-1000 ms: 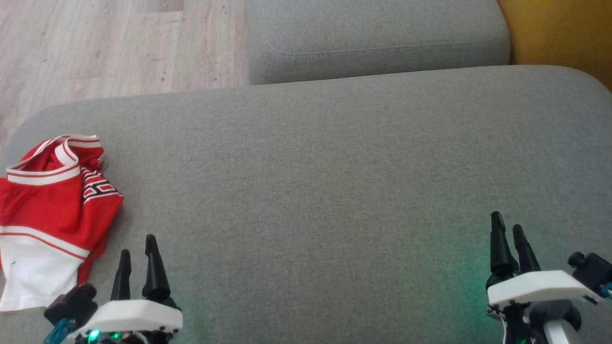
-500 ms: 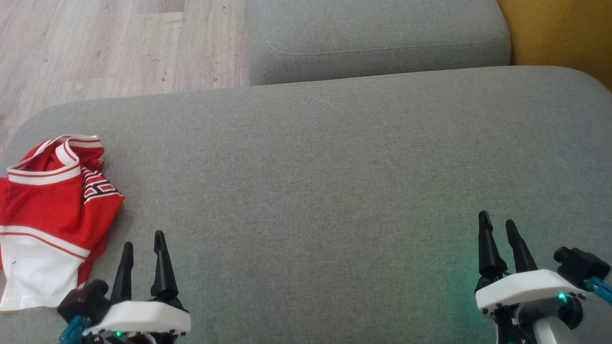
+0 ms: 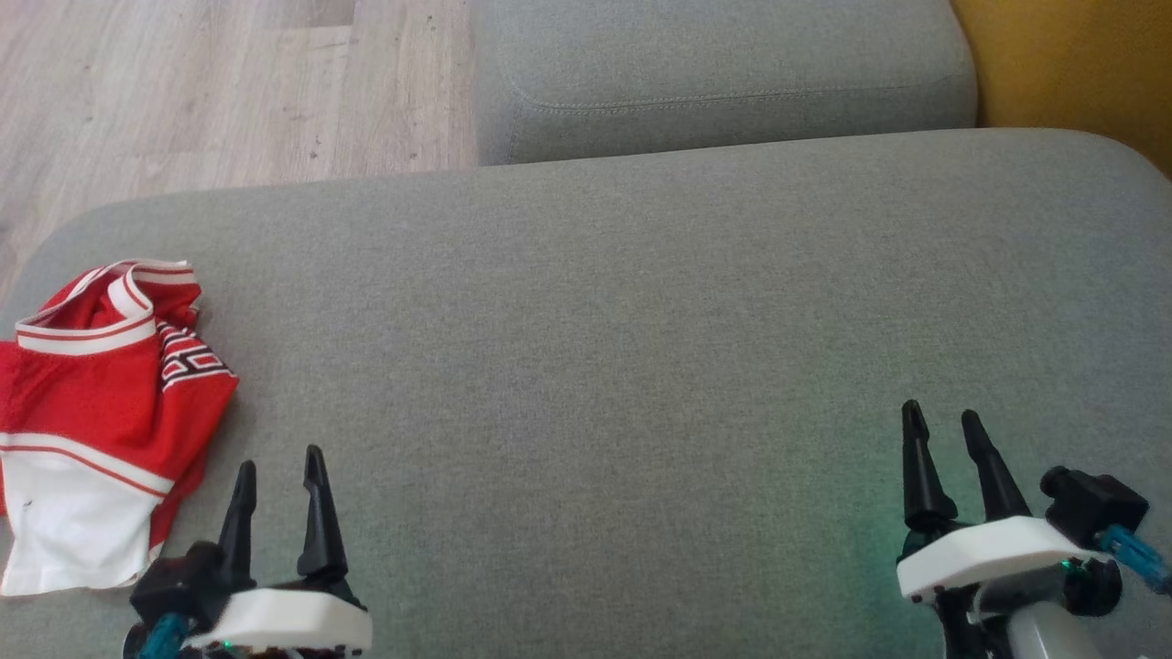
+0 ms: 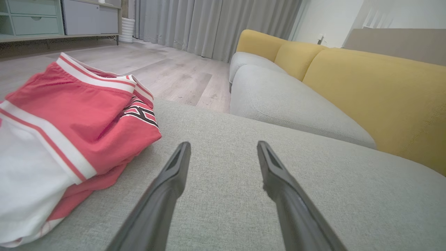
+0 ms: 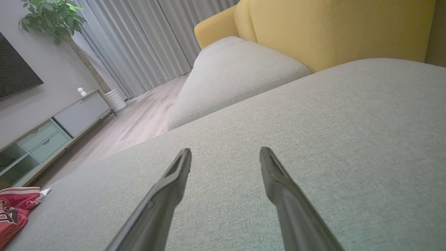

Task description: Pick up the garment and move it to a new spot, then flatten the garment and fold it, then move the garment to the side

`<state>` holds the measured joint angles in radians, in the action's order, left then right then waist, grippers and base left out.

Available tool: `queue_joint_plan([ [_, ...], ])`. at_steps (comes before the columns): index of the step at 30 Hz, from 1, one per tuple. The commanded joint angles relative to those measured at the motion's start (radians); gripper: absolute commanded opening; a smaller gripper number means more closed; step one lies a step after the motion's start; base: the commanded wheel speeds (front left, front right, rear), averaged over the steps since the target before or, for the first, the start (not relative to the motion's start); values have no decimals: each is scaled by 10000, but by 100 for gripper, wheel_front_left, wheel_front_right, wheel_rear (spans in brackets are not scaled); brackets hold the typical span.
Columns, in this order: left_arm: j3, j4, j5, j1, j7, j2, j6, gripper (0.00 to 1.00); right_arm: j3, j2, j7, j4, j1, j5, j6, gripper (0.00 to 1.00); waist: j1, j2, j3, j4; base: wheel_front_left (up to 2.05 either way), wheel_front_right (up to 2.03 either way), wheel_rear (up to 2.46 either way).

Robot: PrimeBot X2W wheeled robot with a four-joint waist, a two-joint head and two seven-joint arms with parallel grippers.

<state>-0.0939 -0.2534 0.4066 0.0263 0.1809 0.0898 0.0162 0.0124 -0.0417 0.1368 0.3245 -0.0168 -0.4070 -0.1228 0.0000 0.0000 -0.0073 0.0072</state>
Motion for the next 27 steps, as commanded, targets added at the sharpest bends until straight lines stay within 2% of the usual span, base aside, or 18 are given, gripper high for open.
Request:
queue_joint_plan([
  [1, 239, 279, -322, -271, 180, 148, -94, 100, 241, -74, 167, -337, -609, 308, -65, 100, 0, 0, -7, 3, 0, 0, 0],
  [22, 309, 7, -2311, -289, 796, 139, -257, 100, 597, -85, 822, -303, -655, 2442, -79, 100, 0, 0, -121, -67, 0, 0, 0],
  [27, 347, -51, -2302, -261, 809, 127, -265, 100, 630, -85, 825, -254, -645, 2455, -79, 100, 0, 0, -142, -84, 0, 0, 0],
])
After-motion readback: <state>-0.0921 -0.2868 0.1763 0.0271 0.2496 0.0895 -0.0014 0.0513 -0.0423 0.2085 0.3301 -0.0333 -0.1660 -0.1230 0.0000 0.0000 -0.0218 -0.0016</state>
